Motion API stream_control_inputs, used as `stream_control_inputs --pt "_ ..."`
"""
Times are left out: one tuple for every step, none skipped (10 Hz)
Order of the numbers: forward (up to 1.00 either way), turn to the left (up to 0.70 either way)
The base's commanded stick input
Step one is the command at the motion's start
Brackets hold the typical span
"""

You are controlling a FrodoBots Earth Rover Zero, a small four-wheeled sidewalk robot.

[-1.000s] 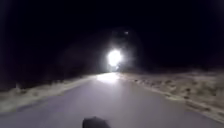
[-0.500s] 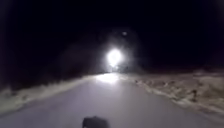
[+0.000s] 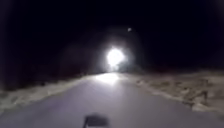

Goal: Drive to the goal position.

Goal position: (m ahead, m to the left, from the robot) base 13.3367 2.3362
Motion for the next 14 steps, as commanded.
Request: stream_control_inputs --pt "0.85 0.00" --pt "0.85 0.00" --pt "0.85 0.00" --pt "0.85 0.00" --pt "0.85 0.00" --pt "0.85 0.00" --pt "0.85 0.00" --pt "0.85 0.00" --pt "0.85 0.00" --pt "0.85 0.00" --pt "0.85 0.00" --pt "0.85 0.00" --pt "0.85 0.00" --pt "0.85 0.00"
